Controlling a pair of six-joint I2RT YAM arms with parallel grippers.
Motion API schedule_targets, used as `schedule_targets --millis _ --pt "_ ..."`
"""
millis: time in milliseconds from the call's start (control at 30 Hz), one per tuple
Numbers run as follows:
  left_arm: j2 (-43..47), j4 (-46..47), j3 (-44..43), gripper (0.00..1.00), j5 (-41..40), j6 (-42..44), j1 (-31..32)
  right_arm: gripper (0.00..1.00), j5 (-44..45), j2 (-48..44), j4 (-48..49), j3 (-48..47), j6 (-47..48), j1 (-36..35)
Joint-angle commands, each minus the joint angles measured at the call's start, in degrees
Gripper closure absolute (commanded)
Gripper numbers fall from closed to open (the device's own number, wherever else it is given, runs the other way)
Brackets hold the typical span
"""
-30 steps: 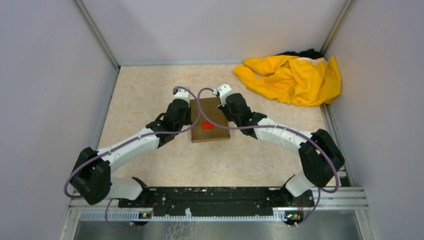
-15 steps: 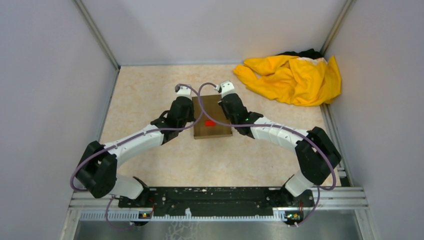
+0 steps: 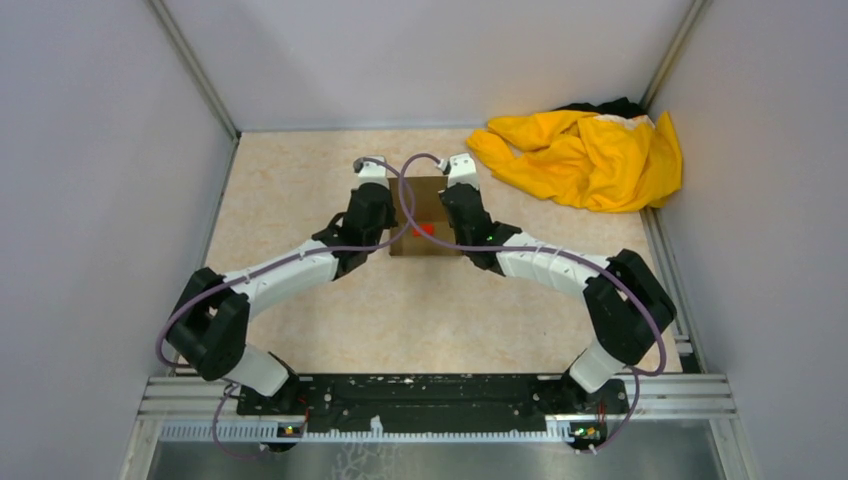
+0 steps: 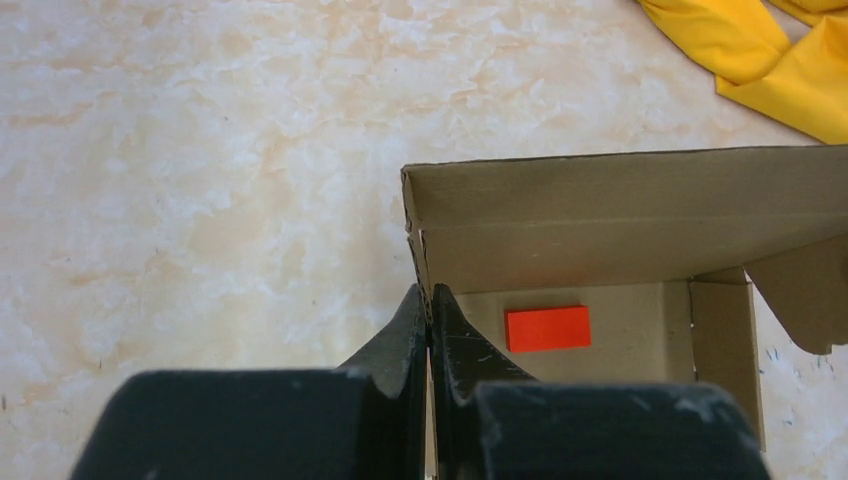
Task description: Fold the paper box
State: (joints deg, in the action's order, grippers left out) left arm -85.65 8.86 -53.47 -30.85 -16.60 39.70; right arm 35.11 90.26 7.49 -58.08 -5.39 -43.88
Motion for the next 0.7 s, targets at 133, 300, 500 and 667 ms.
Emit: schedule_targets --millis 133,300,500,667 --pt "-5.22 7.22 -5.49 0.95 -0.67 2.08 0.71 0.98 1.18 3.27 8.03 -4.37 -4.36 -1.7" --pt "-6.81 8.26 -5.35 0.95 -0.02 1.96 -0.11 0.98 2.06 4.52 9.54 -3.07 -6.84 -1.52" --pt "-7.51 9.26 -3.28 0.95 1.75 1.21 -1.38 0.98 1.76 5.53 9.57 -2.86 -9.85 -0.71" --pt "-6.88 10.09 -0.53 0.95 3.07 0.71 -2.11 0.98 2.16 6.38 9.22 -2.85 -12.22 -0.24"
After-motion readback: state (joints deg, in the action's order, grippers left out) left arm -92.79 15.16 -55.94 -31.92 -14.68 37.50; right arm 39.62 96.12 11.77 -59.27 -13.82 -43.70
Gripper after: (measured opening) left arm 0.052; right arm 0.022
